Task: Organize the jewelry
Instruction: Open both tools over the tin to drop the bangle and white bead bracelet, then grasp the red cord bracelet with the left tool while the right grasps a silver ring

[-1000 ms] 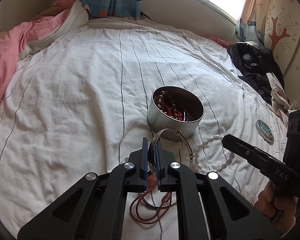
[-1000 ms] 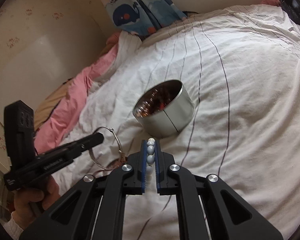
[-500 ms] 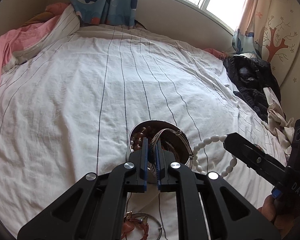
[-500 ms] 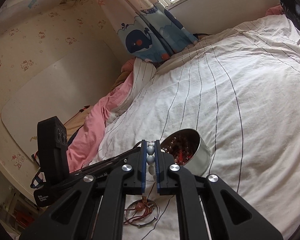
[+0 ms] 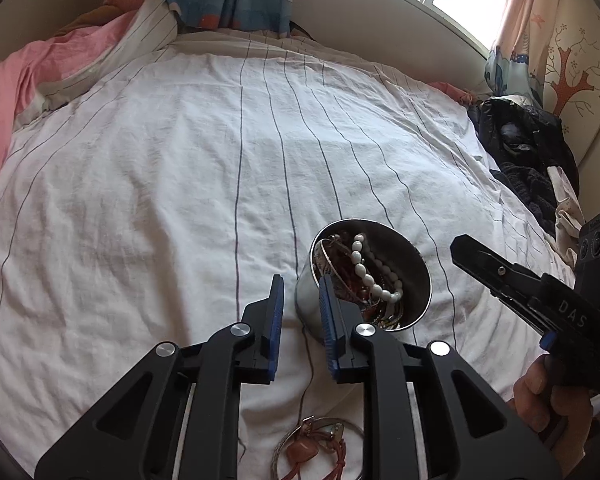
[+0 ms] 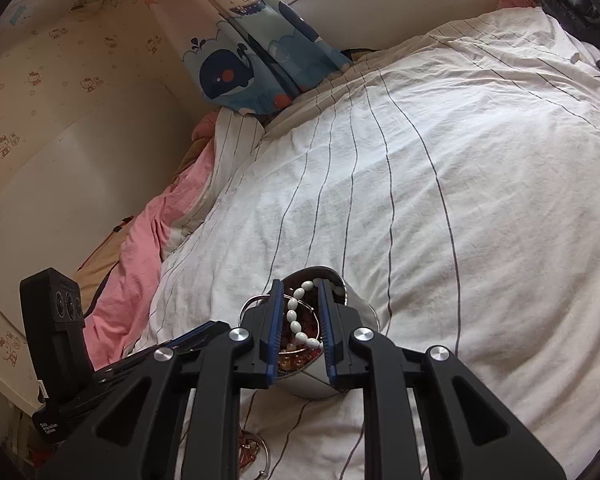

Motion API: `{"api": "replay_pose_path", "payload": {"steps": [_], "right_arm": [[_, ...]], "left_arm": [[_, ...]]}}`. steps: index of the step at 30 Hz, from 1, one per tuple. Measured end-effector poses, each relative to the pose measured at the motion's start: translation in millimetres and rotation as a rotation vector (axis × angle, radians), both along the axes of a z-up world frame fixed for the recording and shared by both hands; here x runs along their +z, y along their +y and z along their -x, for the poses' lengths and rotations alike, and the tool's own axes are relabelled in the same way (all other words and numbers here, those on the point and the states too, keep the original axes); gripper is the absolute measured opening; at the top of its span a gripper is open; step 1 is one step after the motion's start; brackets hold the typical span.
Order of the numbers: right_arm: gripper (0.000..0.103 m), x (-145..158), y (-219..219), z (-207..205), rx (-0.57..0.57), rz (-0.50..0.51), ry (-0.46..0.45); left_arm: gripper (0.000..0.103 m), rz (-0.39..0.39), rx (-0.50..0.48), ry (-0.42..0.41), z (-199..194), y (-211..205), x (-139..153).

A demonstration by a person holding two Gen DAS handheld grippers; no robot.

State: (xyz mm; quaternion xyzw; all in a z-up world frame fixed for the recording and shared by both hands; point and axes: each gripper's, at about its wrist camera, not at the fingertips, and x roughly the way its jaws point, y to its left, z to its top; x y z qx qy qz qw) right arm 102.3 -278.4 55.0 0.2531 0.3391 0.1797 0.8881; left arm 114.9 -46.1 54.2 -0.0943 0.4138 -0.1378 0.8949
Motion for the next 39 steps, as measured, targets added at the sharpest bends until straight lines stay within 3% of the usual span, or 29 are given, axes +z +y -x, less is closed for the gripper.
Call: {"api": "replay_pose_path", "payload": {"steps": [7, 12, 21, 27, 32, 39], "right_arm": [[0.032, 1, -1, 26, -0.01, -0.009, 0.022], [0.038, 0, -1, 41, -0.011, -0.03, 0.013], [0.039, -3, -18, 39, -0.066, -0.067, 0.031], [0.04, -3, -17, 46, -0.052, -0.071, 0.05], [0.04, -17, 13, 55, 0.065, 0.0, 0.113], [0.027, -29, 63, 60, 0.24, 0.124, 0.142]], "left_arm": [[0.018, -0.033, 0.017, -0.018, 4, 6, 3], [0.018, -0.018, -0.063, -0.076, -5, -25, 16], [0.018, -0.047, -0.203, 0.037, -20, -67, -18], [0.018, -0.024, -0.105, -0.035, 6, -25, 3], [0.024, -0.027, -0.012, 0.007, 26, 24, 4], [0.025, -0.071, -0.083, 0.073, 57, 25, -16]]}}
